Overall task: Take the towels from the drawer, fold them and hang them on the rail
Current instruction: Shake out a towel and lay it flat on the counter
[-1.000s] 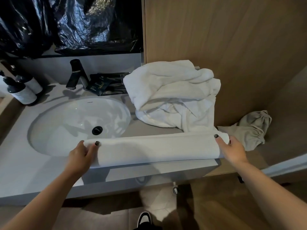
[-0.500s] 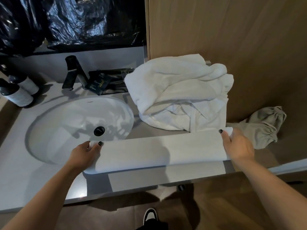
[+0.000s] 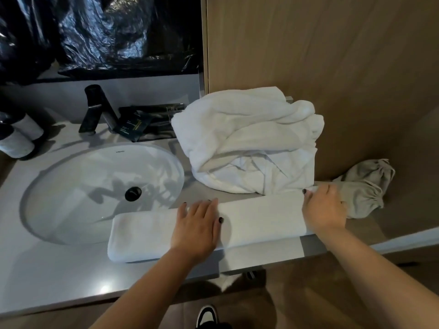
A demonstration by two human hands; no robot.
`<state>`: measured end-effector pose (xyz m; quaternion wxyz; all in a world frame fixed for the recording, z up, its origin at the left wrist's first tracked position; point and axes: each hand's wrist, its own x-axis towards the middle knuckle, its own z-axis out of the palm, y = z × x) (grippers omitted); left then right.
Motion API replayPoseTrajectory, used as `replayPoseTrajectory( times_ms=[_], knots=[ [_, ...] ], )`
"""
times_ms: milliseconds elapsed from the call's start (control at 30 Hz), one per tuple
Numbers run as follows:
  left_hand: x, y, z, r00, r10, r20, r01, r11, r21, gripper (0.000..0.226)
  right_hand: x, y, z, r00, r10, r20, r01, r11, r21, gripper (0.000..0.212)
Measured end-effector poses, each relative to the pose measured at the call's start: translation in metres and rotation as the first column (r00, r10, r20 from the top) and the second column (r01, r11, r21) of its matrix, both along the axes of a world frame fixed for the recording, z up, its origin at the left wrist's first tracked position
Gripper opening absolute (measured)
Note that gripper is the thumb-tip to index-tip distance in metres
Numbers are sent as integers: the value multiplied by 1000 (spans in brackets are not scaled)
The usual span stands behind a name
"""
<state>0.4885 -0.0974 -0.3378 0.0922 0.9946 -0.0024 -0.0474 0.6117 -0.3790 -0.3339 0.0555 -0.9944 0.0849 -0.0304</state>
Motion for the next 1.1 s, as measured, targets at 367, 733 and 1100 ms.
replayPoseTrajectory(
  times_ms=[367, 733, 1100],
  knots=[
    [14, 8, -6, 999, 32, -7, -31, 997, 76, 49, -63, 105, -13, 664, 747, -46, -739, 664, 112, 57],
    [-17, 77, -17, 991, 116, 64, -112, 992, -65, 70, -16, 10, -12, 558, 797, -231, -824, 565, -41, 65],
    [64, 16, 14, 952, -106, -286, 44, 976, -213, 76, -33, 32, -11, 706, 691, -157, -701, 713, -17, 64]
  ],
)
